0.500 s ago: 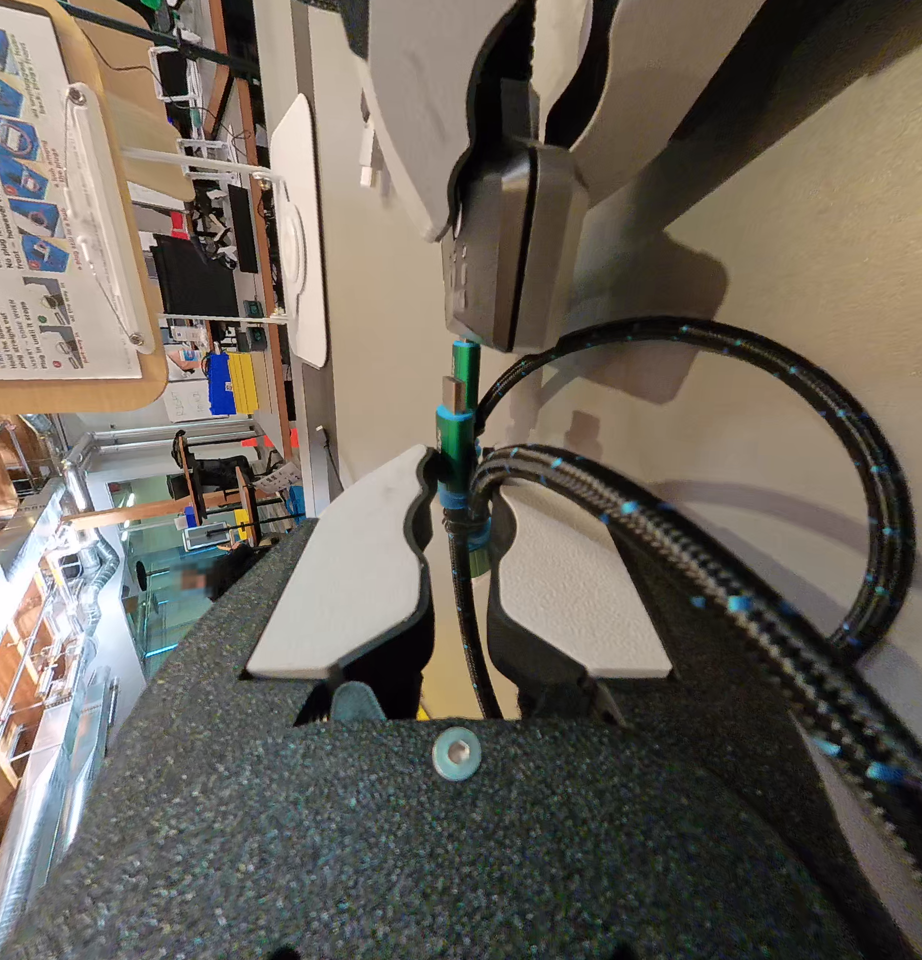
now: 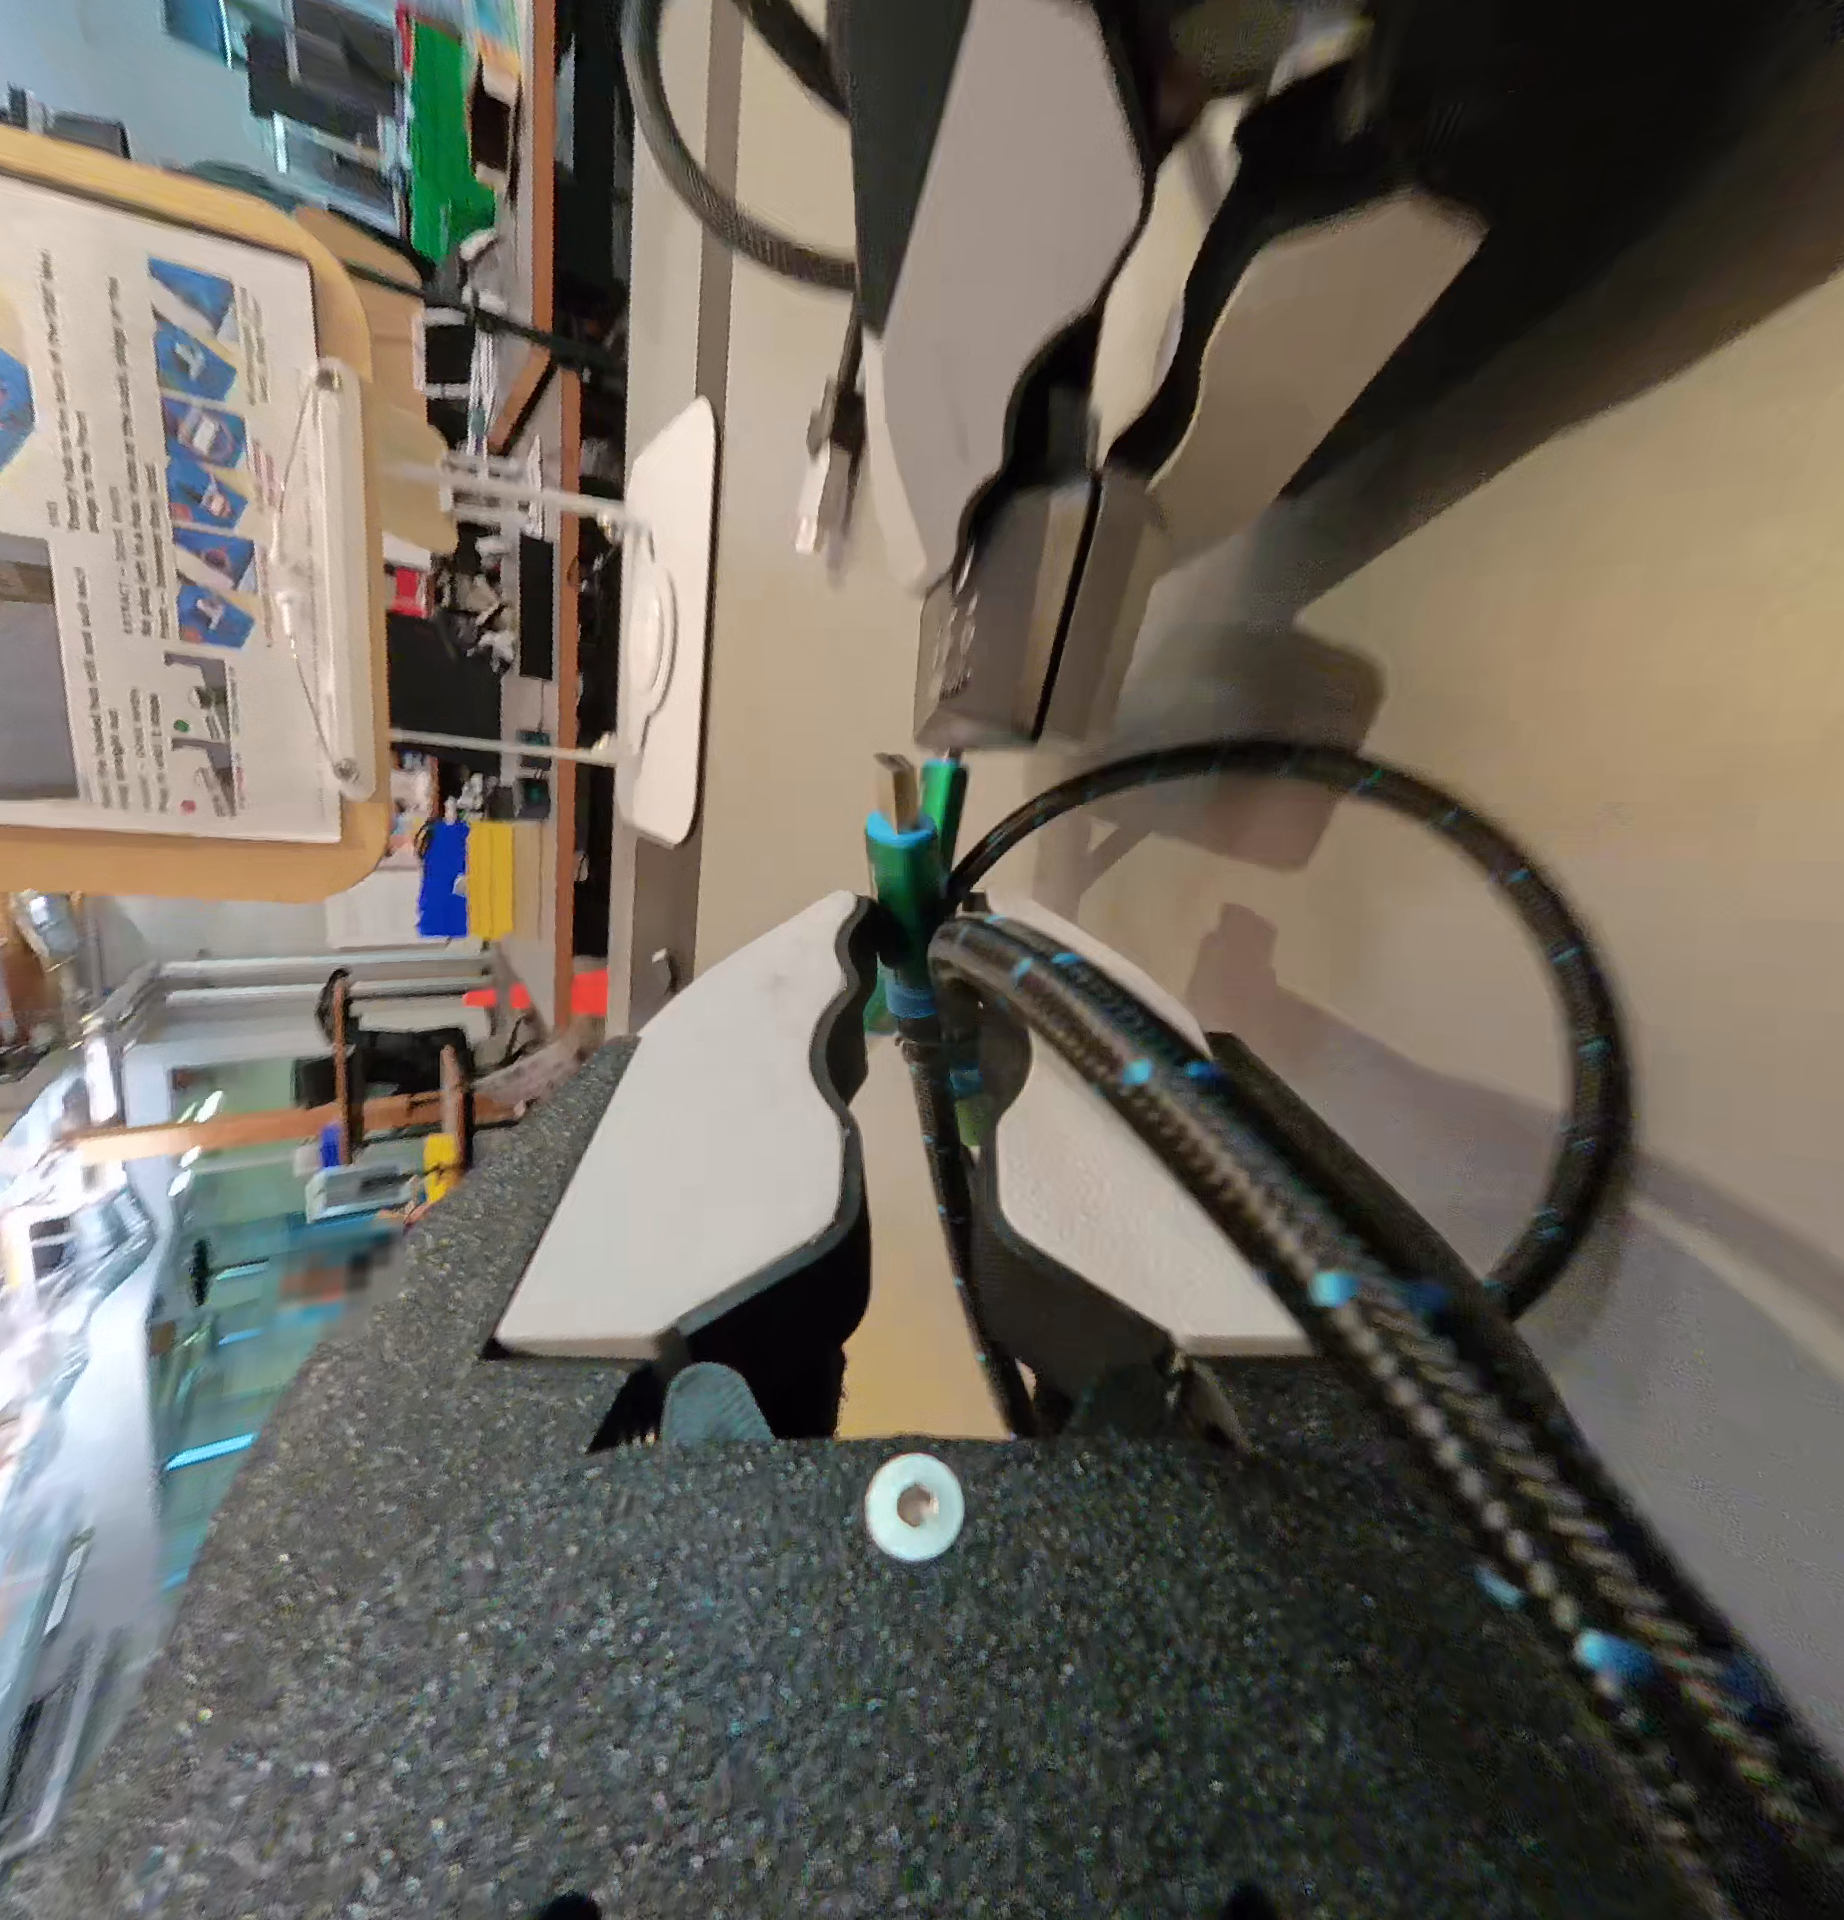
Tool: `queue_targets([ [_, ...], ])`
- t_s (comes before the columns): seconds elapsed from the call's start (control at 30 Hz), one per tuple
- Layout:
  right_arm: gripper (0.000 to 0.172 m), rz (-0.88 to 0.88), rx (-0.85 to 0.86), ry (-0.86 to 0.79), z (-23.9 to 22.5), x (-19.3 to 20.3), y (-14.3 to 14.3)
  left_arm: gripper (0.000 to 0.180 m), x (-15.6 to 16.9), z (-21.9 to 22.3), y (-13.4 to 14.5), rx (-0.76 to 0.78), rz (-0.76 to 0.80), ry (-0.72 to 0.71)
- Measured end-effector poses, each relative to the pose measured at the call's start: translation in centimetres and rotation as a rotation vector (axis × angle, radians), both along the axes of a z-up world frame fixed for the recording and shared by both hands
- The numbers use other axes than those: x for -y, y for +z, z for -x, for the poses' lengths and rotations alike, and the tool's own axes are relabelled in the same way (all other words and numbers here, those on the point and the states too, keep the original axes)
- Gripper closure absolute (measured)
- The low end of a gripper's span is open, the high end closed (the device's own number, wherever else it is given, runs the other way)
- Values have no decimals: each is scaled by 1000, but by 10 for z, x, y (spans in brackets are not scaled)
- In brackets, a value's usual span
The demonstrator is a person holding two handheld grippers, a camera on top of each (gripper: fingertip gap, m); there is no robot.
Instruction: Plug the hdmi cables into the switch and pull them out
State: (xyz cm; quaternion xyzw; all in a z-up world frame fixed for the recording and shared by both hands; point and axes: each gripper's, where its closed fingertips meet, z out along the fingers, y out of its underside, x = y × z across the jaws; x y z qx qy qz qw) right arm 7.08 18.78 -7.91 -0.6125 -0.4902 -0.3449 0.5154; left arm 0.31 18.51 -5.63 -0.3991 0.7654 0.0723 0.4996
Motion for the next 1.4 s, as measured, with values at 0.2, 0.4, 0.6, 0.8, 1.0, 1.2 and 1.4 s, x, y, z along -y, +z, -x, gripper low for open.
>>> queue_targets([
  [0.2,150,-33,-21,32,7,3,7,164,-3,2,-8,-47,-33,20],
  [0.4,150,-55,-4,60,17,6,10,164,-17,5,-19,-105,-97,97],
  [0.6,150,-68,40,75,23,8,9,164,-14,6,-28,-133,-68,92],
  [0.8,150,-76,85,84,27,9,7,165,-15,8,-30,-159,-92,89],
  [1.0,151,-78,131,103,31,12,4,169,-16,9,-30,-179,-141,74],
  [1.2,151,-13,85,144,32,15,0,166,-14,6,-34,-189,-176,13],
  [1.4,151,37,10,148,33,16,-3,168,-13,4,-34,-183,-221,-2],
])
